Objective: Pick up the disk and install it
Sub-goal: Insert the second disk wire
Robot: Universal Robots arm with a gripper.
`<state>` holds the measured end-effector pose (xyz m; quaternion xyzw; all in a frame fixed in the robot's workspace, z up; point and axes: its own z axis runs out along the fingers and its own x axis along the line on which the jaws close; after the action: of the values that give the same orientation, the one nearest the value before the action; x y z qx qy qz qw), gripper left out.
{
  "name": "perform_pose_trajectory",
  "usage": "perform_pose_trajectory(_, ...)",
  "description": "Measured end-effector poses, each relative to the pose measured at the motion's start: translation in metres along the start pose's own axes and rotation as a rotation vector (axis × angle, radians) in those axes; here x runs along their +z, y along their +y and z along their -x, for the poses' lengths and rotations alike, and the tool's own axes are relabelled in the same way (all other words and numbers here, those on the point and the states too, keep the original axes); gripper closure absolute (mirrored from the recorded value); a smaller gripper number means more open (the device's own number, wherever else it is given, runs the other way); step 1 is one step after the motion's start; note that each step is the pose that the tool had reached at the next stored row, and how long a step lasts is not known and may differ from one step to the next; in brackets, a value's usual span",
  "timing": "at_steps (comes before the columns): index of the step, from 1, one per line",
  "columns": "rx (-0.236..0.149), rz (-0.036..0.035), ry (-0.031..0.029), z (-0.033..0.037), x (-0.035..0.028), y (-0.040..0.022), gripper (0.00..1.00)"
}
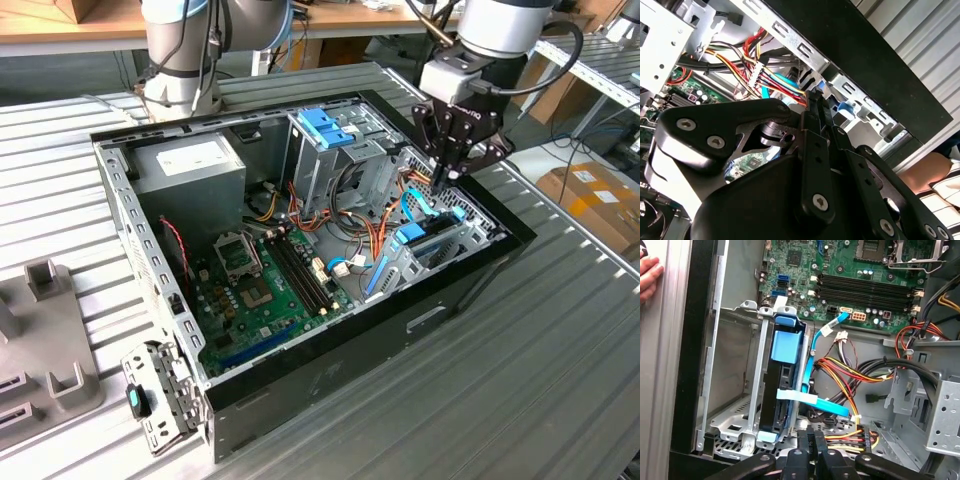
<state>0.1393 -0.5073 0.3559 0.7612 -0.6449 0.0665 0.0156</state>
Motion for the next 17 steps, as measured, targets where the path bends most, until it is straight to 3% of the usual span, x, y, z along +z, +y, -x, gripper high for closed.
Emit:
perform_pose_trajectory(8,0.03,0.0037,0.0019,-0.0058,0.0016,0.0012,0.84)
perform_pose_trajectory(12,0.087,0.0106,0.0055,-0.0057,0.0026,0.0013,0.84)
perform_pose_trajectory(14,0.092,0.0112,0.0057,-0.0057,0.0026,0.0013,0.84)
perform_pose_trajectory(16,0.092,0.011,0.0035,-0.0075,0.003,0.0016,0.84)
perform_pose_trajectory(17,0.092,0.0103,-0.001,-0.0095,0.0031,0.0019,0.84)
